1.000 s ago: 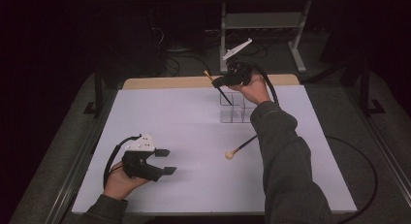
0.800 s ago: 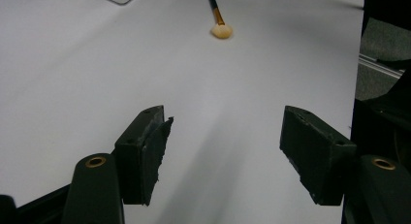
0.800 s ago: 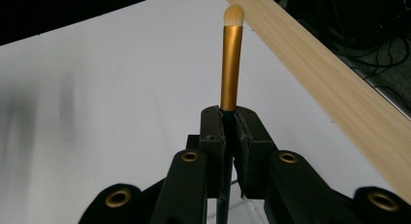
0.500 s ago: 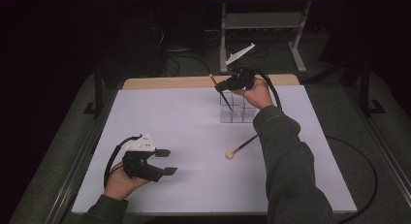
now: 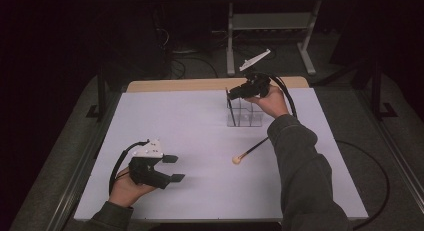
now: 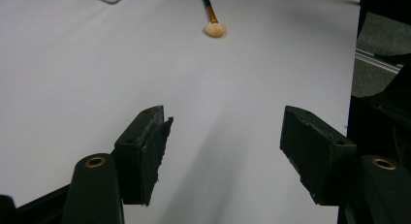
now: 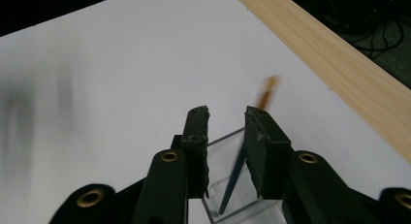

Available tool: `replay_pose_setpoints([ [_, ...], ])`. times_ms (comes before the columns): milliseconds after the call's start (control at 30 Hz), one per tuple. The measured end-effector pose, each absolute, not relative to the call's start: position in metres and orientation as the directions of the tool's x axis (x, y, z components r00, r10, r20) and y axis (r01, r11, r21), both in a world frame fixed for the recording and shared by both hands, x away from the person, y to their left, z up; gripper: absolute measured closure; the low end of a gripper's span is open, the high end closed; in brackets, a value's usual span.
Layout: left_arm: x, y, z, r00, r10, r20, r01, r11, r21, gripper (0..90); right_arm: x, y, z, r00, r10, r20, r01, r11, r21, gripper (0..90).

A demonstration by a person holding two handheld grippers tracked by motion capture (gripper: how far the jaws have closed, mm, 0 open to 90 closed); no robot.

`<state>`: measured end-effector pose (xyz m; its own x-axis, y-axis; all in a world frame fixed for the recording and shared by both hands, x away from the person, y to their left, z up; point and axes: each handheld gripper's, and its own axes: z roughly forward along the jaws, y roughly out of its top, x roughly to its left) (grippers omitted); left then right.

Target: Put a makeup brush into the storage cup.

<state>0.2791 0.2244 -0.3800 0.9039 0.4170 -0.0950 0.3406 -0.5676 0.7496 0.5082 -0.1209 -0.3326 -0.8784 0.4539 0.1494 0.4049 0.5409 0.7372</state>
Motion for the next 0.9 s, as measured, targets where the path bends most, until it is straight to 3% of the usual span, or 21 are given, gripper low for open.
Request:
replay_pose_setpoints([
  [900,0.28,0.228,-0.38,0.896,0.434,-0.094,0.348,-0.555,0.755,31.6,0.478,-0.139,-0.333,-0.879,0.446,0.169,0.404,0.509,0.76,59.6],
])
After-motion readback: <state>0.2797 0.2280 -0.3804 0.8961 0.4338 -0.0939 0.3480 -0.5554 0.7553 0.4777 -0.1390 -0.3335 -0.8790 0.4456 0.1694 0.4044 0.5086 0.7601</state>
